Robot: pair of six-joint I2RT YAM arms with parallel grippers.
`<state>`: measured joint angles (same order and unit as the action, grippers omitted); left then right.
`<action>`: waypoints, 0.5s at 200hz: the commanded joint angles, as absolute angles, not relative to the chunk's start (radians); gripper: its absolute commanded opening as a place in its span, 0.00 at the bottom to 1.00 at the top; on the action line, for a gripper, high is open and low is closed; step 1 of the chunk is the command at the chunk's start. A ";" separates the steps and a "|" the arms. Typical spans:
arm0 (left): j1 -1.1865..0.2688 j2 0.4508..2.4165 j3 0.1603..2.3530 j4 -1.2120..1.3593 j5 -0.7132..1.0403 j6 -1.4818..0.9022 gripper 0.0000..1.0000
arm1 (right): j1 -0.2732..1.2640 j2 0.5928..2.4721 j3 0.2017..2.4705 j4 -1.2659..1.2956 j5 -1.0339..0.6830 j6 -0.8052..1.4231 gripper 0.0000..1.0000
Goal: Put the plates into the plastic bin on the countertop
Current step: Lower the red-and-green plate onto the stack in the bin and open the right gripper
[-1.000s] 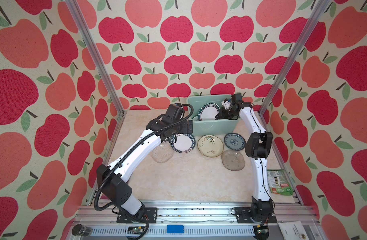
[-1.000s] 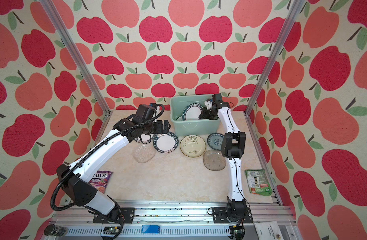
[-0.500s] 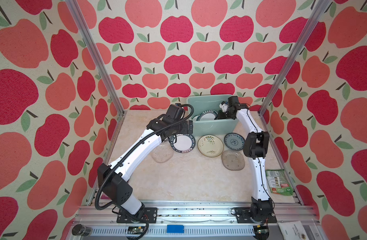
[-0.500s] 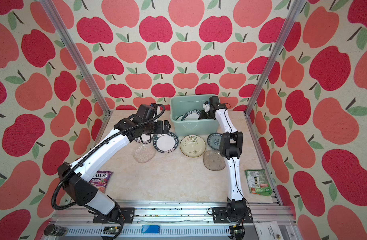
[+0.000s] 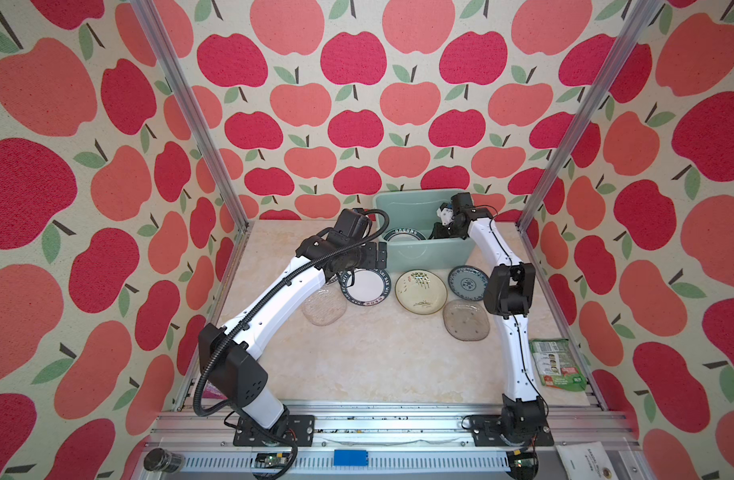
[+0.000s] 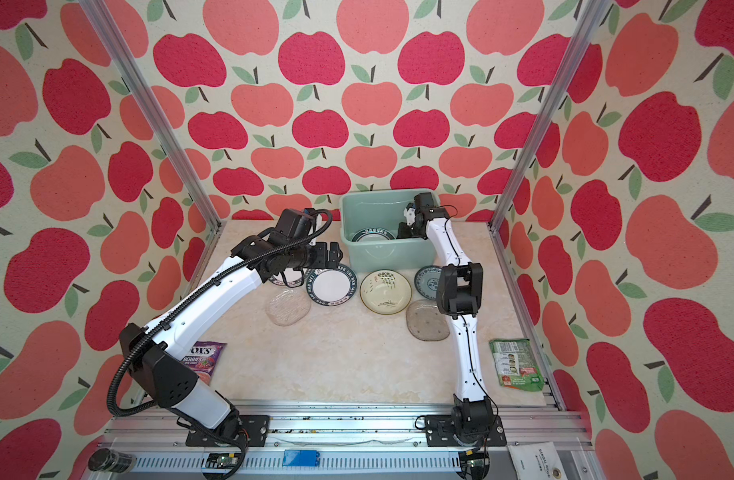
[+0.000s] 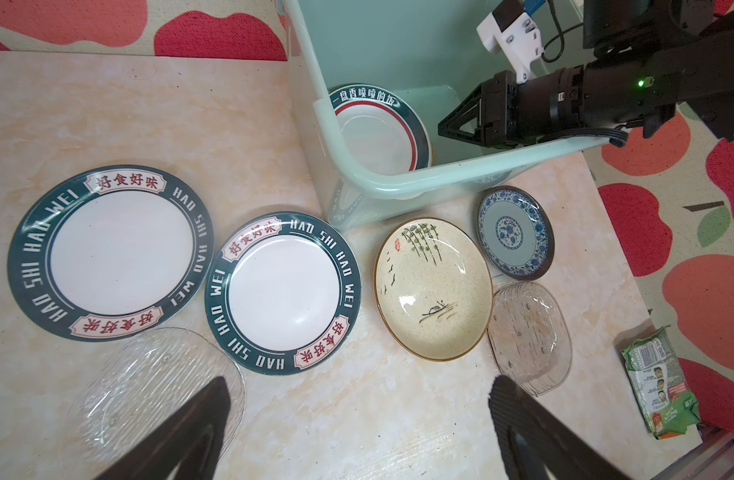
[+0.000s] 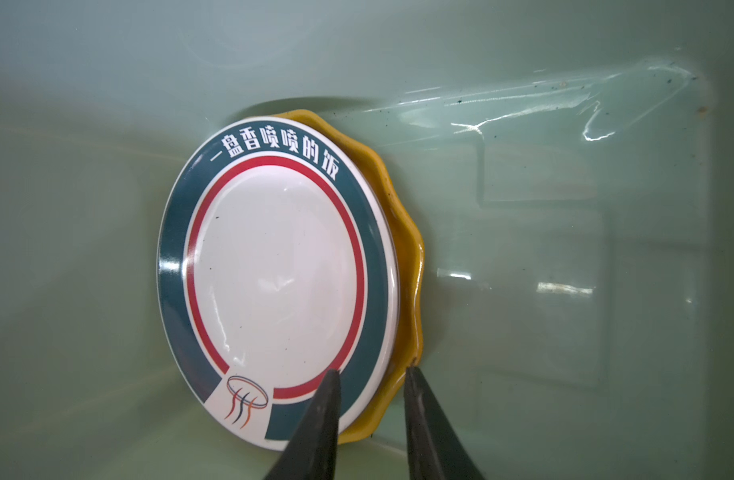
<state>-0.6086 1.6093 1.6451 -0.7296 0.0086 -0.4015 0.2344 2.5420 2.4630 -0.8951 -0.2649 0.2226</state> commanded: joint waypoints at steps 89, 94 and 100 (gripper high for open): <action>-0.560 1.569 1.692 -0.761 -0.040 -0.399 0.99 | 0.257 2.427 2.422 -0.888 -0.246 0.215 0.54; -0.557 1.555 1.688 -0.761 -0.045 -0.396 0.99 | 0.259 2.410 2.421 -0.890 -0.244 0.218 0.55; -0.552 1.537 1.682 -0.759 -0.054 -0.392 0.99 | 0.262 2.391 2.418 -0.892 -0.242 0.219 0.58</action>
